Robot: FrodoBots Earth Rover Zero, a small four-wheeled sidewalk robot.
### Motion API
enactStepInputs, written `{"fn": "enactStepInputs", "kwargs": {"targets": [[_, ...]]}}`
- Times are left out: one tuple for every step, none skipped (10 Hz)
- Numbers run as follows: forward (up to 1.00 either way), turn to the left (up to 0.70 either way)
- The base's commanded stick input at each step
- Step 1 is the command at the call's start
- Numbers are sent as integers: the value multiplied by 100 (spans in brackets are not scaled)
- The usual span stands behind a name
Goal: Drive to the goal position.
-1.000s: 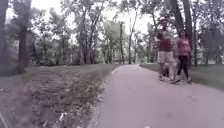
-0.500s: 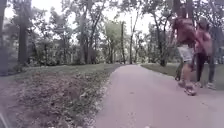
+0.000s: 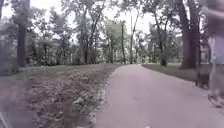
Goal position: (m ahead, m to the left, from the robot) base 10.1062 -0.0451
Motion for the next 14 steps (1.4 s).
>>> {"fn": "enactStepInputs", "kwargs": {"targets": [[68, 0], [69, 0], [69, 0], [69, -3], [69, -6], [68, -6], [68, -7], [68, -6], [69, -4], [69, -5], [69, -5], [69, -5], [69, -5], [69, -9]]}}
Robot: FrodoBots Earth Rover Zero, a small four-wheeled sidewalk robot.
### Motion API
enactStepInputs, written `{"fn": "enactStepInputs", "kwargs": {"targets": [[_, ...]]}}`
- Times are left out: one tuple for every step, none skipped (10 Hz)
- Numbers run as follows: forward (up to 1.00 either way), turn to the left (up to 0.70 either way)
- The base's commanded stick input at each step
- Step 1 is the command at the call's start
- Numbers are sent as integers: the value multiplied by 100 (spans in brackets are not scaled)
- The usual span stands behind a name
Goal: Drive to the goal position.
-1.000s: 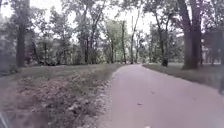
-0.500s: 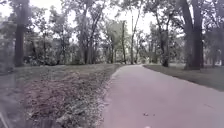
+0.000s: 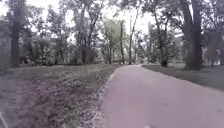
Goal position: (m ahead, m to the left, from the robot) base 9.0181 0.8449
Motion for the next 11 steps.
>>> {"fn": "enactStepInputs", "kwargs": {"targets": [[69, -9], [69, -8], [68, -5], [68, -2], [69, -1], [68, 0], [69, 0], [68, 0], [68, 0], [68, 0], [69, 0]]}}
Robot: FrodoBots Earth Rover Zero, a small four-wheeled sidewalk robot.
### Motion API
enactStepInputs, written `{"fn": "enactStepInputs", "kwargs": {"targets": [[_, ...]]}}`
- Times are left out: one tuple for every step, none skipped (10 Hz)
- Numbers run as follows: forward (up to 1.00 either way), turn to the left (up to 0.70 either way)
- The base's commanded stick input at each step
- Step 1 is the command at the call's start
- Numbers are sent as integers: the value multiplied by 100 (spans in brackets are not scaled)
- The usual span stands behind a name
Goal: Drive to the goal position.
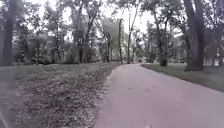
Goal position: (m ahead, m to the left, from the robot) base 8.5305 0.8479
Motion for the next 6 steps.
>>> {"fn": "enactStepInputs", "kwargs": {"targets": [[69, 0], [69, 0], [69, 0], [69, 0], [69, 0], [69, 0]]}}
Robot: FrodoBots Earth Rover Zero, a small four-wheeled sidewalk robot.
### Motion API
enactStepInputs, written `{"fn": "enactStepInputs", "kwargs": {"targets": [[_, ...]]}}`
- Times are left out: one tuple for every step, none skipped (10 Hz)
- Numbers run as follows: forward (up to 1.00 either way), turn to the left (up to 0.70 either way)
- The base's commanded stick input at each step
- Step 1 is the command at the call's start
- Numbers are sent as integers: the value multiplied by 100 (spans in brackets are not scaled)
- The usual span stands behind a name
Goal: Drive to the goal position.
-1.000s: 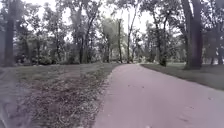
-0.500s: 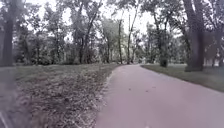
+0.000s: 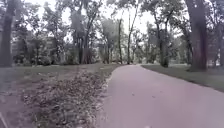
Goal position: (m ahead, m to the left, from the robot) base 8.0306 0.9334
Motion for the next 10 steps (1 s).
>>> {"fn": "enactStepInputs", "kwargs": {"targets": [[68, 0], [68, 0], [69, 0], [69, -2], [69, -9], [69, -14], [68, -14], [68, -14], [10, -2], [69, -14]]}}
